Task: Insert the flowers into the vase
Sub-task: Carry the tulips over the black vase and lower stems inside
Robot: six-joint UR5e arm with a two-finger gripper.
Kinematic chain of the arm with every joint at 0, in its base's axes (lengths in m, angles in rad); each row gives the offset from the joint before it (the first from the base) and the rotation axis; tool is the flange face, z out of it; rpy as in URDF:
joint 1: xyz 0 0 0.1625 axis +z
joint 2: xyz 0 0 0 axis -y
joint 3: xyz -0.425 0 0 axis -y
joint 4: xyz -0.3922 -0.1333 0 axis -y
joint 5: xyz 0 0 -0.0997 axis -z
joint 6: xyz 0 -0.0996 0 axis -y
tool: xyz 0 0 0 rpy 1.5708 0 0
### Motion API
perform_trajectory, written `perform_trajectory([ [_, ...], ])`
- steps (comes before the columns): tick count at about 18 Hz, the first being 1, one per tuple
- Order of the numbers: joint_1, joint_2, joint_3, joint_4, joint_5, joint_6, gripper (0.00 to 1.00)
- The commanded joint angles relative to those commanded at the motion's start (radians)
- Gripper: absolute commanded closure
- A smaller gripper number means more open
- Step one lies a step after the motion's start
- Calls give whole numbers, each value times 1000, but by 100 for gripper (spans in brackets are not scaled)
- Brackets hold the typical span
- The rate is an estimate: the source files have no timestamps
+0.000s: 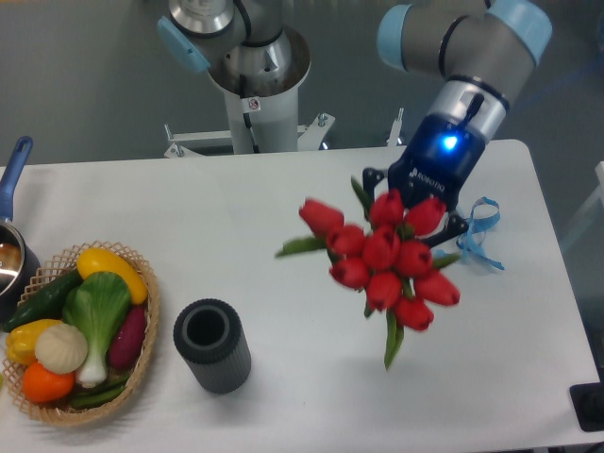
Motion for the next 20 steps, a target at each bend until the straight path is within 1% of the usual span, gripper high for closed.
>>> perform_trajectory([
  [4, -57, 0, 1, 0, -2, -8, 100],
  [13, -98, -9, 9, 8, -2, -8, 100],
  [17, -121, -28, 23, 11, -2, -6, 100],
  [20, -155, -57, 41, 15, 0, -6, 100],
])
